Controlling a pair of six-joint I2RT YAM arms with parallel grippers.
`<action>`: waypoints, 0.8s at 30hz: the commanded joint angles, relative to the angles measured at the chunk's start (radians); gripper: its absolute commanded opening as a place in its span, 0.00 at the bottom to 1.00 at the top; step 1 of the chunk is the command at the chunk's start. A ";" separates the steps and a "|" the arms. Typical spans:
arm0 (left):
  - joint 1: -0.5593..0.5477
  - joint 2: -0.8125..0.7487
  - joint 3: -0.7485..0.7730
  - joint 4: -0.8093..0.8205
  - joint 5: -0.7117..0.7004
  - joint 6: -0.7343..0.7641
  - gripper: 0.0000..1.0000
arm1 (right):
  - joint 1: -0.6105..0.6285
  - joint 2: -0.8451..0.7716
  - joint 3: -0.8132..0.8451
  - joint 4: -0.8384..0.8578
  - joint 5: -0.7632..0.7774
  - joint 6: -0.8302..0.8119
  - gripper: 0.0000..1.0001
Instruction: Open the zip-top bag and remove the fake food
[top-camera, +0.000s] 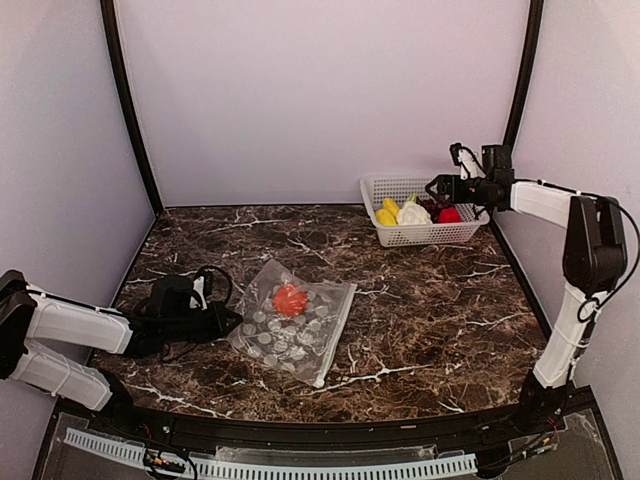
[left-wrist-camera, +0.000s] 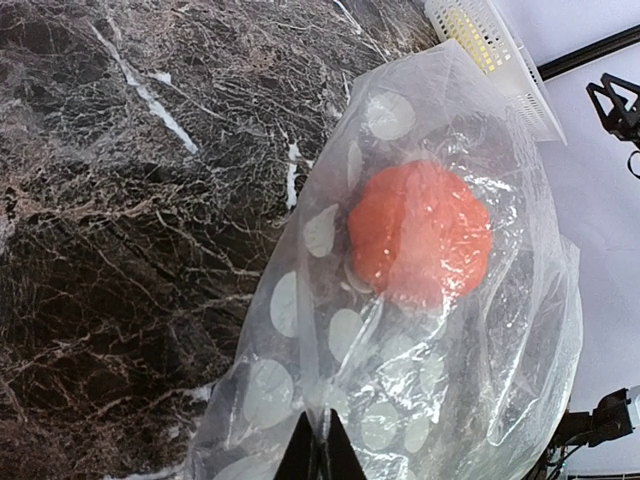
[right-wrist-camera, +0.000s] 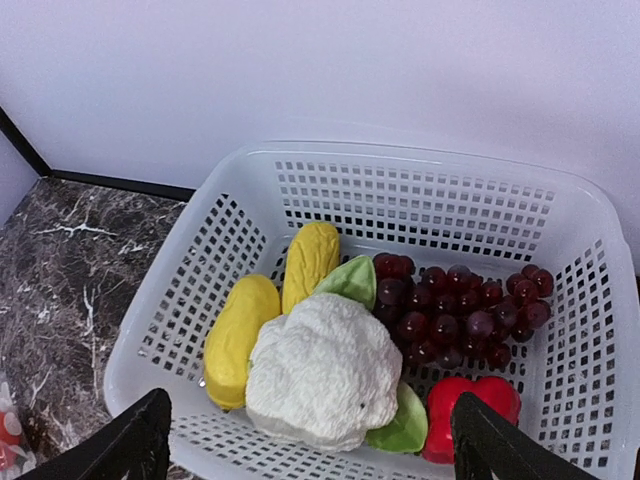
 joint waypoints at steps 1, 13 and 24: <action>0.006 -0.022 -0.015 -0.014 0.011 0.003 0.01 | 0.041 -0.176 -0.195 0.089 -0.084 0.038 0.91; 0.006 -0.030 -0.004 -0.032 0.021 -0.007 0.01 | 0.375 -0.471 -0.820 0.422 -0.155 0.060 0.62; 0.006 -0.031 0.027 -0.063 0.062 -0.007 0.01 | 0.615 -0.333 -1.008 0.762 -0.044 -0.066 0.54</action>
